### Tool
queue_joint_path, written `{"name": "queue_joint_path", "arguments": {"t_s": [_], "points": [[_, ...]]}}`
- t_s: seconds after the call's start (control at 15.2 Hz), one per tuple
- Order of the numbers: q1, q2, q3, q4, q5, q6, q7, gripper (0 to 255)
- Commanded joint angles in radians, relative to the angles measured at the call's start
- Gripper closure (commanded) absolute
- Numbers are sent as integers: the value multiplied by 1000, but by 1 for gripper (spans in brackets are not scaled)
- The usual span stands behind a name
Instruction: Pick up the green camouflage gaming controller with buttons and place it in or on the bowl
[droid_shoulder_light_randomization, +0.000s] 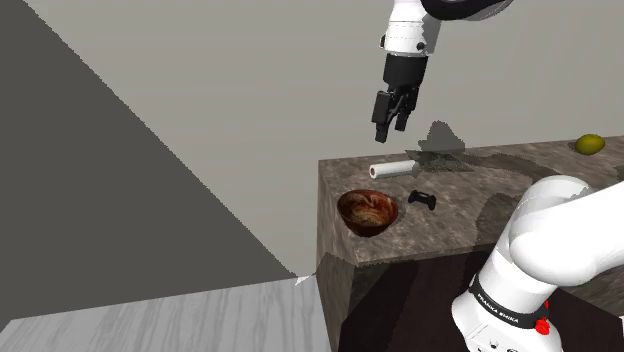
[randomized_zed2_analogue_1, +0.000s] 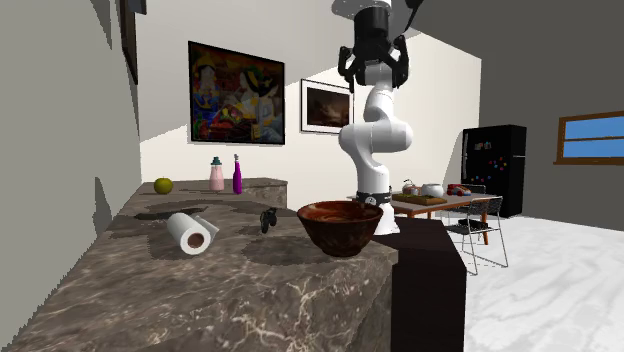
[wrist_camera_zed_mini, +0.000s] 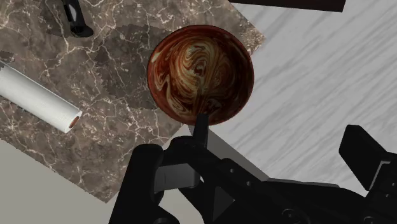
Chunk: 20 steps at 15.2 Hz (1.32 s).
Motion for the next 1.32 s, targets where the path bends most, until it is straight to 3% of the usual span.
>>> {"name": "queue_joint_path", "arguments": {"t_s": [0.0,0.66,1.25], "points": [[0,0,0,0,0,0,0,0],[-80,-25,-119,-266,-137,239,-148,0],[-191,94,-253,-410,-289,520,-276,0]]}}
